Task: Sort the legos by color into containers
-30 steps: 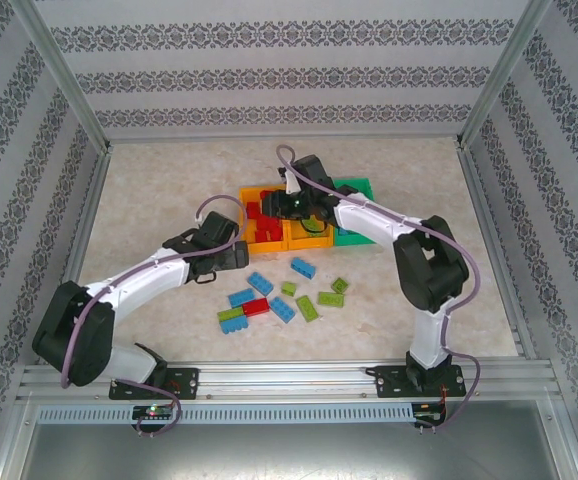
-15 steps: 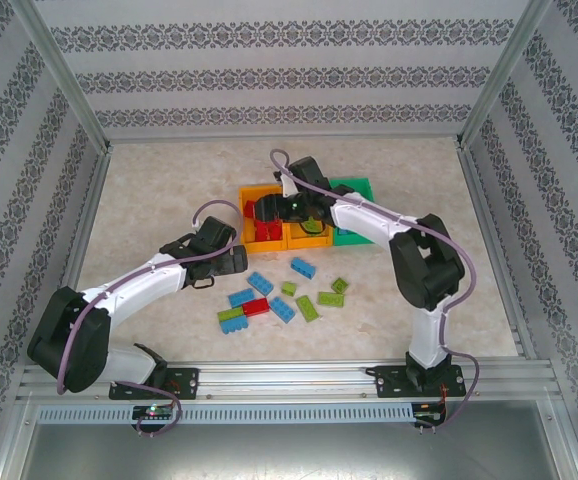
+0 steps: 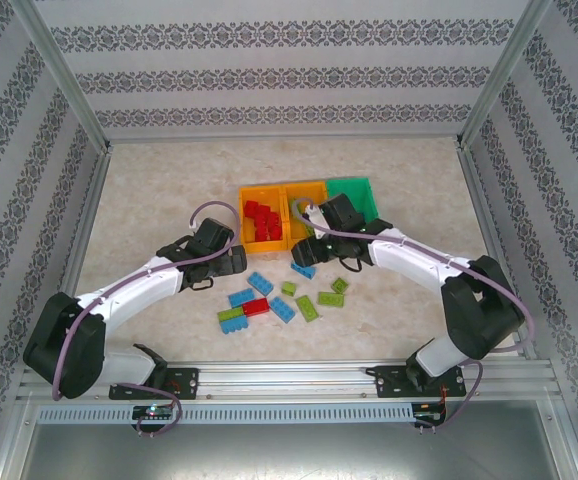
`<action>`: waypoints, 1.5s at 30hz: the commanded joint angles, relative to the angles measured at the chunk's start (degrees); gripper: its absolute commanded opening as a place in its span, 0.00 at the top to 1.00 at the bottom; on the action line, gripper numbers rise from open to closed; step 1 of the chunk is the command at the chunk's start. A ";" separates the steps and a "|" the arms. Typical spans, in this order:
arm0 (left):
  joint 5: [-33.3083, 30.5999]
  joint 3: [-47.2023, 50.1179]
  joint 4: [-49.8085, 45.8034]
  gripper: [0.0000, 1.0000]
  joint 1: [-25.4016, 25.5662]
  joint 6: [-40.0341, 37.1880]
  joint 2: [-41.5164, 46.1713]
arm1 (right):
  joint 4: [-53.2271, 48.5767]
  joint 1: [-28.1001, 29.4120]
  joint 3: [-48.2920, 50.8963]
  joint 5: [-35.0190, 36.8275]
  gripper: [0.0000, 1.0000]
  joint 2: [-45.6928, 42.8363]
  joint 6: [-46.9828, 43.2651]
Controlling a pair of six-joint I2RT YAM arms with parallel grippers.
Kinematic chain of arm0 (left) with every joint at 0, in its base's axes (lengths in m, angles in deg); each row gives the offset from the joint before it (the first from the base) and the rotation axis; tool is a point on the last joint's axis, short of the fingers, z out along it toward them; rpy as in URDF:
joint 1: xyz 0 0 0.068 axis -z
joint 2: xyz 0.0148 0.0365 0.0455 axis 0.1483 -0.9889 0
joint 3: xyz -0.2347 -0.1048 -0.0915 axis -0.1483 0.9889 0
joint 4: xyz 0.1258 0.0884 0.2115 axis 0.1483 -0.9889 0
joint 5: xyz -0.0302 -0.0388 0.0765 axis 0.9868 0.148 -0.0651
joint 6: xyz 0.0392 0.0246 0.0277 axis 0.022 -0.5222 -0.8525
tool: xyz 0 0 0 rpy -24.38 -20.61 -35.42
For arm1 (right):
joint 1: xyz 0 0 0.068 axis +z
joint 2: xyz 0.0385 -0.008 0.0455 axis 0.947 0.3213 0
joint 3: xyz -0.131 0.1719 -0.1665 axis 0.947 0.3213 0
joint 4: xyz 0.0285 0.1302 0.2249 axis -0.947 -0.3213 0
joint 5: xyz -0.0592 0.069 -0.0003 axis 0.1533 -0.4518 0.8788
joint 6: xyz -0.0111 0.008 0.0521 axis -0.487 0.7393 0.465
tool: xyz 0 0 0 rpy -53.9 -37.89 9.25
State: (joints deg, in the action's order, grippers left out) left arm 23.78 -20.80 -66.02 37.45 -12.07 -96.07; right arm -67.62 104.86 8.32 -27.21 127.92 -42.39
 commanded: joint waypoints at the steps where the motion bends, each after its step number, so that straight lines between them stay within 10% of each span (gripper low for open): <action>1: 0.49 0.80 1.60 0.00 0.70 1.21 0.88 | -1.66 2.00 1.37 1.81 0.31 0.89 -4.54; 13: 0.13 1.23 1.34 0.00 0.82 1.35 1.48 | -2.80 4.54 -2.56 8.00 0.37 10.33 -5.12; 27: -0.14 1.28 1.17 0.00 0.85 1.20 1.34 | 0.39 4.45 0.31 11.07 0.79 5.76 -2.10; 45: 1.35 0.86 2.22 0.00 1.74 1.48 0.02 | 2.32 -17.63 -1.79 5.79 0.82 -1.14 6.68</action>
State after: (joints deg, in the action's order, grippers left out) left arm 24.50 -19.81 -65.17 38.26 -11.50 -95.59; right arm -63.97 88.06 9.89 -22.57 124.12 -37.82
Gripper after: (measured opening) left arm 0.997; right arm 0.240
